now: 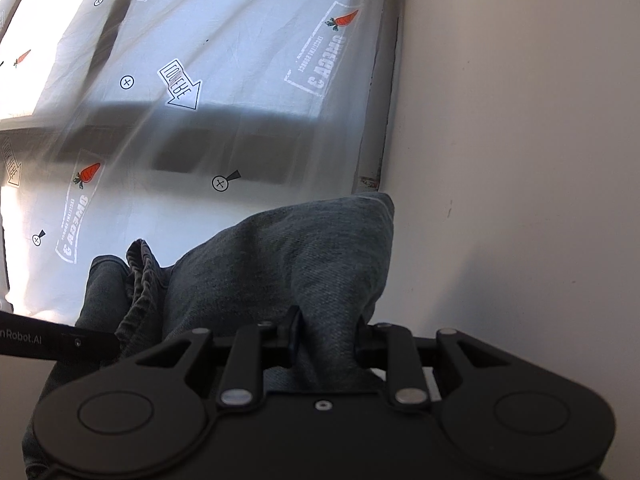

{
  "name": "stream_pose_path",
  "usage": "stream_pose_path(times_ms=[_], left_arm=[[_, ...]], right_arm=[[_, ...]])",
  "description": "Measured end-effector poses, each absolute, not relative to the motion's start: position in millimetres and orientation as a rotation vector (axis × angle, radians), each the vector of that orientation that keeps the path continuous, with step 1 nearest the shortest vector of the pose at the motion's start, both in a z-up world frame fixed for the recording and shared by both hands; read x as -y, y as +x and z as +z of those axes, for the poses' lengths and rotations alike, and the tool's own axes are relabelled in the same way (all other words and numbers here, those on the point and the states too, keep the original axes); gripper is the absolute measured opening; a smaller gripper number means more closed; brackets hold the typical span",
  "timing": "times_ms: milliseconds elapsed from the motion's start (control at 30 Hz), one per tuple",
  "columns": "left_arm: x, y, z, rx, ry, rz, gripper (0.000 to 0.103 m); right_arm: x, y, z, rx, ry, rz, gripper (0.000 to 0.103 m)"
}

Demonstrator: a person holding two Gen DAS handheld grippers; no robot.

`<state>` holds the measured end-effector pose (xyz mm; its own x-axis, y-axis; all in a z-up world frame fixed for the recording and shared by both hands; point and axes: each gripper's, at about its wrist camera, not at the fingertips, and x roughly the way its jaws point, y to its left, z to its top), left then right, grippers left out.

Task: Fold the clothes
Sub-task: 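Grasp the folded jeans with both tools and carry them toward the clothes stack, then lower the jeans onto the clothes stack and open both tools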

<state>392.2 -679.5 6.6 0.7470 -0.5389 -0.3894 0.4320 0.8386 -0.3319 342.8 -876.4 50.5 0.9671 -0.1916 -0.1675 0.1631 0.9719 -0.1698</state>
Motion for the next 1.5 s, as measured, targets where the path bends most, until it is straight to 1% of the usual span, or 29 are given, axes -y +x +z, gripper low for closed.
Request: stream_pose_path(times_ms=[133,200,267,300,433,500,700,767,900,967,1067,1133,1167,1233,1267,1300,1333,1367,1400,1433,1467,1500], left_arm=[[684.8,424.6,-16.5,-0.572,-0.222,-0.495,0.010],[684.0,434.2,-33.8,-0.609,-0.223,-0.461,0.010],[683.1,443.8,-51.1,-0.647,-0.223,-0.426,0.011],[682.7,448.6,-59.7,-0.665,-0.224,-0.409,0.011],[676.7,454.9,-63.7,-0.665,-0.247,-0.398,0.011],[674.2,458.1,-63.6,-0.666,-0.263,-0.394,0.011],[677.3,469.8,-68.1,-0.677,-0.254,-0.370,0.012],[677.9,477.7,-71.0,-0.683,-0.253,-0.348,0.014],[672.3,499.1,-86.3,-0.705,-0.267,-0.277,0.021],[669.7,508.9,-99.3,-0.730,-0.279,-0.260,0.023],[669.7,514.8,-114.4,-0.766,-0.304,-0.264,0.029],[674.9,512.6,-118.3,-0.754,-0.251,-0.248,0.033],[677.4,511.5,-120.3,-0.749,-0.224,-0.241,0.034],[673.2,505.0,-114.4,-0.738,-0.191,-0.233,0.034],[668.5,499.0,-110.0,-0.728,-0.178,-0.229,0.036],[663.8,492.9,-105.6,-0.718,-0.165,-0.225,0.040],[659.1,486.9,-101.2,-0.707,-0.152,-0.222,0.042],[654.4,480.8,-96.8,-0.697,-0.140,-0.218,0.044],[647.9,472.5,-89.7,-0.670,-0.132,-0.214,0.050],[640.2,462.2,-81.6,-0.636,-0.128,-0.212,0.059],[633.1,451.1,-74.1,-0.601,-0.127,-0.209,0.063],[625.9,440.0,-66.7,-0.565,-0.125,-0.205,0.071]], right_arm=[[882.6,376.1,30.3,-0.280,-0.151,-0.162,0.026],[884.7,392.2,15.0,-0.357,-0.159,-0.182,0.029],[883.9,405.9,0.6,-0.420,-0.208,-0.235,0.039],[882.2,407.7,-3.5,-0.424,-0.248,-0.260,0.041],[870.4,395.6,7.1,-0.288,-0.368,-0.289,0.059],[864.2,392.3,11.5,-0.243,-0.393,-0.270,0.059],[863.3,432.5,-19.5,-0.308,-0.336,-0.176,0.056],[872.4,455.1,-35.4,-0.333,-0.296,-0.180,0.059],[902.2,494.8,-72.4,-0.381,-0.201,-0.192,0.062],[918.1,507.5,-83.7,-0.405,-0.160,-0.196,0.062],[936.0,514.1,-87.9,-0.433,-0.096,-0.184,0.063],[939.5,517.5,-89.7,-0.438,-0.098,-0.178,0.064],[938.3,517.7,-91.0,-0.434,-0.105,-0.180,0.064],[936.9,516.7,-93.0,-0.427,-0.123,-0.188,0.065],[935.5,515.3,-92.9,-0.420,-0.131,-0.194,0.066],[932.4,512.9,-91.0,-0.410,-0.138,-0.201,0.066],[928.9,510.3,-88.7,-0.399,-0.144,-0.208,0.068],[925.4,507.7,-86.4,-0.389,-0.151,-0.214,0.072],[926.7,503.3,-83.2,-0.379,-0.150,-0.222,0.075],[924.7,496.8,-79.0,-0.372,-0.142,-0.233,0.084],[920.9,489.0,-73.8,-0.365,-0.129,-0.243,0.094],[916.4,479.7,-68.2,-0.359,-0.121,-0.246,0.099]])
